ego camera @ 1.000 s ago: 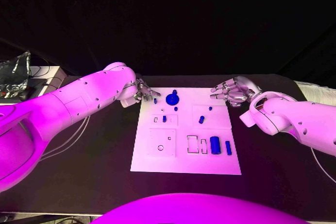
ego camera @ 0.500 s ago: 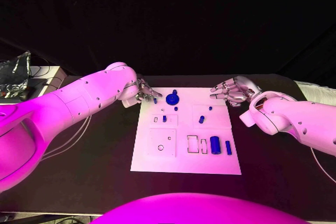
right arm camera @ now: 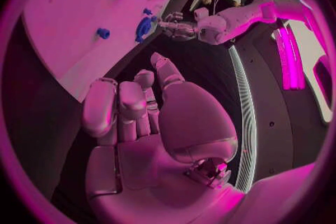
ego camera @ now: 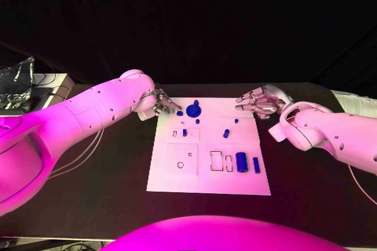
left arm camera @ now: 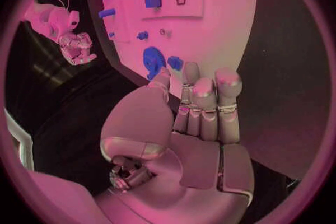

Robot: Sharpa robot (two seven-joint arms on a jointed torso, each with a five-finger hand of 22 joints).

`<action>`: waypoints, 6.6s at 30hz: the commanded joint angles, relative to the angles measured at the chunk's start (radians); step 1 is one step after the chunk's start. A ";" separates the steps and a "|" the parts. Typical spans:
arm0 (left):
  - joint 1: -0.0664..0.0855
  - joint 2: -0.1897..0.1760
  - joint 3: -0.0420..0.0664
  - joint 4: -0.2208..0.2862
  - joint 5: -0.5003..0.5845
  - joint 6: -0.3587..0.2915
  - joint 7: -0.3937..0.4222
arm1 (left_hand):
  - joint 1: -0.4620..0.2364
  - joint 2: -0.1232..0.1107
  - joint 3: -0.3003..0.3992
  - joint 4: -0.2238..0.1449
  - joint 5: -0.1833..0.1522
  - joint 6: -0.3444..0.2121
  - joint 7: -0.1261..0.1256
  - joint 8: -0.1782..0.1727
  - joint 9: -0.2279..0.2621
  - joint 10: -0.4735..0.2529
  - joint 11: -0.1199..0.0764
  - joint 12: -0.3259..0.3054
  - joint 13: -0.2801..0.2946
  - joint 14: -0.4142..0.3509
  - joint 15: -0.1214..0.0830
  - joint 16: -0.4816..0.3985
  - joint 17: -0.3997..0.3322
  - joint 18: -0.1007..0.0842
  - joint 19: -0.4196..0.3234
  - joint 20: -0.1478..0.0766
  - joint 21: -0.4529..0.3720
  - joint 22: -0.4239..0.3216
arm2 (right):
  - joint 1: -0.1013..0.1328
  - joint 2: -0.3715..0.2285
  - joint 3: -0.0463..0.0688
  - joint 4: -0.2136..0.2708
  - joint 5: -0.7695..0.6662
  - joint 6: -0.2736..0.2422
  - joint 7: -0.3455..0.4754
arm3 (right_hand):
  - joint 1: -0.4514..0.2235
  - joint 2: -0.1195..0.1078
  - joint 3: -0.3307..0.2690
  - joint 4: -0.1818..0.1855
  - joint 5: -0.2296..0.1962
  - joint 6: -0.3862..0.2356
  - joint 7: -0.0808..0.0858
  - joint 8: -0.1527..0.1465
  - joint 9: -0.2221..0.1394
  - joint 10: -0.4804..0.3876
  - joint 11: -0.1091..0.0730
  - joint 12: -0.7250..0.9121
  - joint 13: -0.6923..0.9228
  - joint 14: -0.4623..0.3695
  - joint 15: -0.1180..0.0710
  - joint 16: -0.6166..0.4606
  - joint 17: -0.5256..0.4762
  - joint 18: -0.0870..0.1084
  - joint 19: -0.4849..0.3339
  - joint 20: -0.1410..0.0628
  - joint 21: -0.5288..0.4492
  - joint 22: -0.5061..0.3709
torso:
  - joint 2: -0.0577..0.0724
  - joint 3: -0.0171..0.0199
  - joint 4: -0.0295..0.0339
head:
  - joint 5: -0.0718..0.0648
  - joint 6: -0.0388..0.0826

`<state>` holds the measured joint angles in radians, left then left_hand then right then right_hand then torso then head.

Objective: Assemble the parts on the task board

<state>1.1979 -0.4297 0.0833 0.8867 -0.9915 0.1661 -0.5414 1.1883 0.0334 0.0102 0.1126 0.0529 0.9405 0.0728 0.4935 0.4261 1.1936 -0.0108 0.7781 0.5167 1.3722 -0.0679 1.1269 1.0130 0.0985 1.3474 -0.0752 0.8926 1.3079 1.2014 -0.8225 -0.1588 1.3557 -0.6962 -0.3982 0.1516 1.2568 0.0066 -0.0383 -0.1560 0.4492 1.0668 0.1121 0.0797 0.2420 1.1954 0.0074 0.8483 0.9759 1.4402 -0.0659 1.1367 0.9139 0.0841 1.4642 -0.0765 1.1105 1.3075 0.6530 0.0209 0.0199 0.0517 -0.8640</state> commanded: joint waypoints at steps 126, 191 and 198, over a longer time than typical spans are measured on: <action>-0.005 0.064 -0.072 -0.048 -0.159 0.061 0.022 | 0.000 0.017 -0.033 -0.006 -0.002 -0.028 -0.038 0.090 0.291 -0.008 -0.025 0.094 0.002 0.022 -0.015 0.060 0.092 -0.021 0.006 -0.016 0.073 0.089 | 0.007 0.005 0.000 0.006 -0.004 0.006 0.007 | -0.003 0.011 -0.001 -0.011 0.006 0.004 0.004 -0.005 -0.002 0.002 -0.008 0.000 0.003 -0.001 -0.005 -0.004 0.001 0.000 0.077 -0.009 -0.002 0.154 | -0.001 0.0001 0.0008 | -0.012 -0.009; -0.004 -0.026 -0.069 0.018 0.018 0.151 0.012 | -0.071 -0.025 0.619 -0.256 0.070 -0.072 0.014 -0.006 0.140 -0.085 0.003 0.121 -0.038 -0.044 0.008 0.039 -0.012 0.013 -0.040 0.017 -0.017 0.070 | 0.007 0.002 0.000 -0.001 -0.014 0.006 0.005 | 0.029 0.016 0.006 -0.029 0.001 0.006 0.005 -0.006 -0.003 0.000 -0.008 -0.002 0.002 -0.001 -0.005 -0.005 0.001 -0.001 0.077 -0.009 -0.001 0.155 | 0.000 -0.0006 0.0007 | -0.004 -0.008; -0.004 -0.032 -0.069 0.020 0.032 0.155 0.013 | -0.080 -0.021 0.641 -0.269 0.093 -0.077 0.018 0.000 0.139 -0.088 0.004 0.124 -0.045 -0.048 0.009 0.042 -0.020 0.016 -0.043 0.019 -0.015 0.070 | 0.006 0.002 0.000 -0.002 -0.014 0.007 0.005 | 0.029 0.015 0.005 -0.028 0.001 0.006 0.005 -0.006 -0.003 0.000 -0.008 -0.001 0.003 -0.001 -0.005 -0.005 0.001 0.000 0.076 -0.008 -0.002 0.154 | 0.000 -0.0002 0.0009 | -0.004 -0.007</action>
<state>1.2085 -0.4596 0.0230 0.9079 -0.9664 0.2698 -0.5026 1.0708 -0.0354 0.3782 0.1112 0.1413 0.8663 0.0892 0.4878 0.6146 1.1129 -0.0089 0.8972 0.4733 1.3308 -0.0588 1.1636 0.9946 0.0994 1.3113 -0.0536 0.8822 1.3078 1.2077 -0.8207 -0.1587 1.3536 -0.7013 -0.3980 0.1497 1.2796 0.0232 -0.0283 -0.1821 0.4492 1.0706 0.1154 0.0797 0.2403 1.1934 0.0055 0.8483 0.9773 1.4402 -0.0658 1.1367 0.9138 0.0840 1.4666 -0.0789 1.1105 1.3074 0.6527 0.0203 0.0206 0.0472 -0.8716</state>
